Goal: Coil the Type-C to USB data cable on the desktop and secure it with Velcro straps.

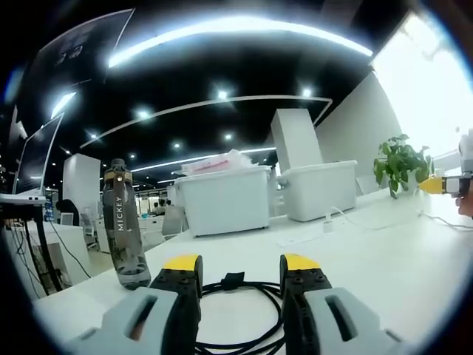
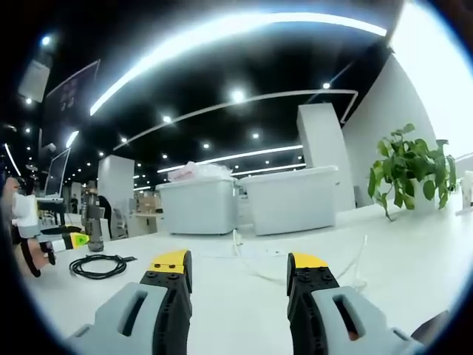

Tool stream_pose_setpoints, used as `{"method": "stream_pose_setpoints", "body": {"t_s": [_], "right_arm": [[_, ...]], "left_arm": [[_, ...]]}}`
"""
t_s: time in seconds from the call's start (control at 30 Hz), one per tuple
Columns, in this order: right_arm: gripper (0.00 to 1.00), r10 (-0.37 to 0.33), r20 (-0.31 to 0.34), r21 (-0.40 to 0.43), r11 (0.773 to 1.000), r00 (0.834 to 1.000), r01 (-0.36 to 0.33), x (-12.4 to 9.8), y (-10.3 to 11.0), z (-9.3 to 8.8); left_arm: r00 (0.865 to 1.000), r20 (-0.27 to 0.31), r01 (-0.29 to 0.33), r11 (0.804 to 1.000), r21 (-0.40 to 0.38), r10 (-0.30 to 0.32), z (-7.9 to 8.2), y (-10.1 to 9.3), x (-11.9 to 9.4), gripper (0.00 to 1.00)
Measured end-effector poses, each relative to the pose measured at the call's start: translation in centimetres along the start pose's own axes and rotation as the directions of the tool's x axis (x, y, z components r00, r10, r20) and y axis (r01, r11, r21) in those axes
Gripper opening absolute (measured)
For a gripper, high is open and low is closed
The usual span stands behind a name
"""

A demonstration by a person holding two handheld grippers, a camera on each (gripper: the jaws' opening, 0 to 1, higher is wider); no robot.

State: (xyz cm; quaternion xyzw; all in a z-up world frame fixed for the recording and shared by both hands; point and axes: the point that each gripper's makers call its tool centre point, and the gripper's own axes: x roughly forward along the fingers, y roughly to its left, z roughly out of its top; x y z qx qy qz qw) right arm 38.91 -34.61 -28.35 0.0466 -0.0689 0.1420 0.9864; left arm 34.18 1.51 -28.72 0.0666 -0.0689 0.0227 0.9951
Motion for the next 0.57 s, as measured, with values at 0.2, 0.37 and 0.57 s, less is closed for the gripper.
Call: {"method": "stream_pose_setpoints", "body": {"t_s": [0.2, 0.37, 0.57], "right_arm": [[0.51, 0.006, -0.006, -0.009, 1.000, 1.000, -0.006, 0.05, 0.16, -0.18], [0.51, 0.004, -0.009, -0.012, 1.000, 1.000, -0.004, -0.02, 0.17, -0.30], [0.51, 0.006, -0.013, -0.011, 1.000, 1.000, -0.006, -0.03, 0.25, -0.45]], "left_arm": [[1.000, 0.001, 0.002, 1.000, -0.002, -0.002, 0.00, -0.05, 0.10, 0.42], [1.000, 0.000, 0.001, 1.000, -0.011, -0.001, -0.02, 0.00, 0.07, 0.42], [1.000, -0.003, -0.001, 1.000, -0.024, 0.001, -0.13, 0.15, 0.09, 0.42]]}}
